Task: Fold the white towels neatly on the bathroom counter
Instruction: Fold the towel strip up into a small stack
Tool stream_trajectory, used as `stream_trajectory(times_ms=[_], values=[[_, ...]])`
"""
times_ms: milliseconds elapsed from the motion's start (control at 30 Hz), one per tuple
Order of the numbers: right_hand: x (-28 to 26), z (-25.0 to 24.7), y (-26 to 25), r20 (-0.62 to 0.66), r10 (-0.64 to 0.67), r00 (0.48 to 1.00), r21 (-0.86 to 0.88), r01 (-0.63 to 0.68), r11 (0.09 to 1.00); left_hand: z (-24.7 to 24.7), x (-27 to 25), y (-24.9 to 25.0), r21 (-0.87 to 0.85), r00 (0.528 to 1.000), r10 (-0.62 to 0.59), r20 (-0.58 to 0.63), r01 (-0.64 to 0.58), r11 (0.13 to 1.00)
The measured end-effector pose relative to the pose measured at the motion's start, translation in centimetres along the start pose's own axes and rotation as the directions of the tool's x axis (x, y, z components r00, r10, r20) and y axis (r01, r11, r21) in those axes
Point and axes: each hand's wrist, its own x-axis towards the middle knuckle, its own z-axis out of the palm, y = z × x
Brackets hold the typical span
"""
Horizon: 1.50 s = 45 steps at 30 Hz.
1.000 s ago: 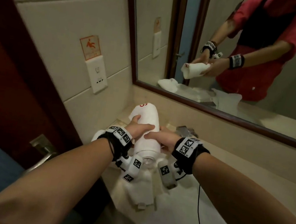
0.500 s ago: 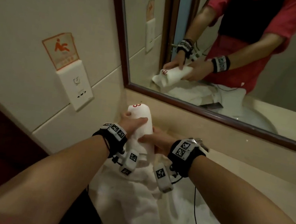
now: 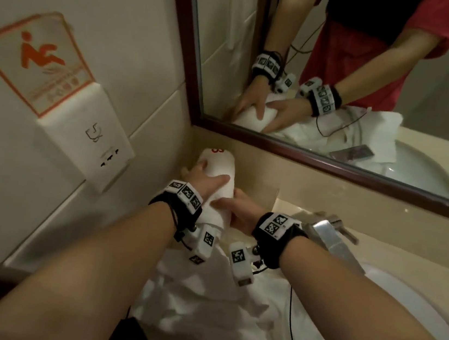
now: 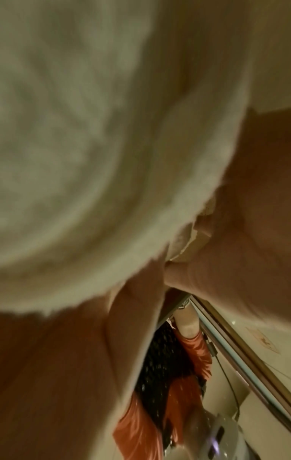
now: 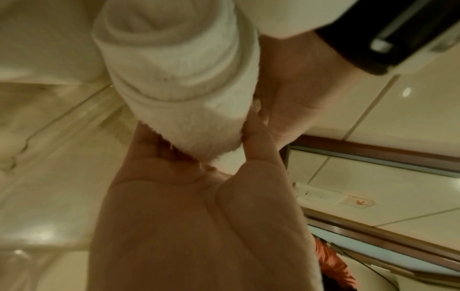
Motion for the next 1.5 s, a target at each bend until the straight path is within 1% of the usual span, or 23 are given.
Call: stream_trajectory(times_ms=[67, 233, 400, 500, 567, 700, 767, 833, 900, 933, 1000, 1033, 1067, 1133, 1200, 1233, 1333, 1367, 1467, 1500], values=[[0.7, 0.2, 0.0, -0.031, -0.007, 1.000, -0.008, 0.007, 1.000, -0.1, 0.8, -0.2, 0.095, 1.000, -0.022, 0.000, 0.022, 0.995], [3.0, 1.0, 0.4, -0.137, -0.006, 0.991, 0.001, 0.006, 1.000, 0.0, 2.3, 0.0, 0.081, 0.999, -0.005, 0.041, 0.001, 0.997], [5.0, 2.0, 1.1, -0.179, 0.010, 0.984, -0.027, -0.015, 1.000, -0.4, 3.3, -0.8, 0.093, 0.999, 0.005, 0.043, -0.009, 0.996], [5.9, 2.9, 1.2, -0.136, -0.030, 0.990, -0.079, 0.019, 0.997, -0.8, 4.0, -1.6, 0.112, 0.998, 0.017, 0.056, -0.023, 0.993], [6.0, 3.5, 1.0, -0.120, -0.035, 0.992, -0.097, 0.024, 0.995, -1.2, 4.2, -1.9, 0.175, 0.998, 0.047, 0.045, -0.054, 0.983], [6.5, 4.5, 1.0, -0.046, -0.012, 0.999, 0.008, 0.013, 1.000, -1.8, 4.6, -2.4, 0.351, 0.994, 0.109, -0.009, -0.099, 0.931], [6.7, 4.7, 1.2, -0.043, 0.002, 0.999, 0.065, 0.000, 0.998, -1.5, 4.7, -2.7, 0.399, 0.990, 0.137, -0.029, -0.114, 0.910], [6.5, 4.2, 1.1, -0.021, 0.025, 0.999, 0.077, -0.024, 0.997, -1.2, 4.5, -2.9, 0.440, 0.988, 0.147, -0.049, -0.111, 0.891], [5.8, 3.3, 0.7, -0.002, 0.054, 0.999, 0.006, -0.054, 0.999, -0.9, 4.3, -3.1, 0.483, 0.990, 0.124, -0.067, -0.076, 0.872], [5.5, 2.8, 0.4, -0.015, 0.062, 0.998, -0.057, -0.063, 0.996, -0.8, 4.2, -3.3, 0.485, 0.988, 0.134, -0.076, -0.080, 0.871], [5.5, 1.6, -0.5, -0.145, 0.034, 0.989, -0.127, -0.053, 0.990, -0.6, 4.2, -3.6, 0.504, 0.981, 0.178, -0.082, -0.113, 0.856], [5.7, 1.1, -1.0, -0.209, 0.019, 0.978, -0.107, -0.042, 0.993, -0.6, 4.1, -3.8, 0.528, 0.977, 0.196, -0.078, -0.127, 0.840], [6.0, 0.7, -1.5, -0.238, 0.018, 0.971, -0.060, -0.033, 0.998, -0.5, 4.0, -3.9, 0.554, 0.974, 0.213, -0.073, -0.138, 0.821], [6.5, 0.4, -2.5, -0.219, 0.034, 0.975, 0.048, -0.024, 0.999, -0.3, 3.8, -4.1, 0.582, 0.977, 0.203, -0.061, -0.131, 0.803], [6.9, 0.7, -2.9, -0.176, 0.046, 0.983, 0.083, -0.032, 0.996, 0.0, 3.4, -4.1, 0.597, 0.979, 0.197, -0.052, -0.127, 0.792], [7.1, 1.1, -2.9, -0.168, 0.033, 0.985, 0.068, -0.022, 0.997, 0.0, 3.2, -4.2, 0.594, 0.978, 0.198, -0.057, -0.126, 0.795], [8.1, 2.0, -2.5, -0.175, -0.108, 0.979, -0.078, 0.096, 0.992, -0.1, 3.2, -4.8, 0.545, 0.972, 0.201, -0.120, -0.105, 0.832], [8.4, 2.3, -2.4, -0.168, -0.139, 0.976, -0.090, 0.125, 0.988, -0.2, 3.3, -5.0, 0.542, 0.971, 0.205, -0.124, -0.107, 0.834], [9.0, 2.0, -1.9, -0.207, -0.118, 0.971, -0.005, 0.120, 0.993, -0.3, 3.8, -4.8, 0.592, 0.977, 0.206, -0.047, -0.139, 0.794], [9.1, 1.8, -1.7, -0.221, -0.114, 0.969, -0.006, 0.115, 0.993, -0.3, 3.9, -4.6, 0.612, 0.979, 0.203, -0.025, -0.146, 0.777]])
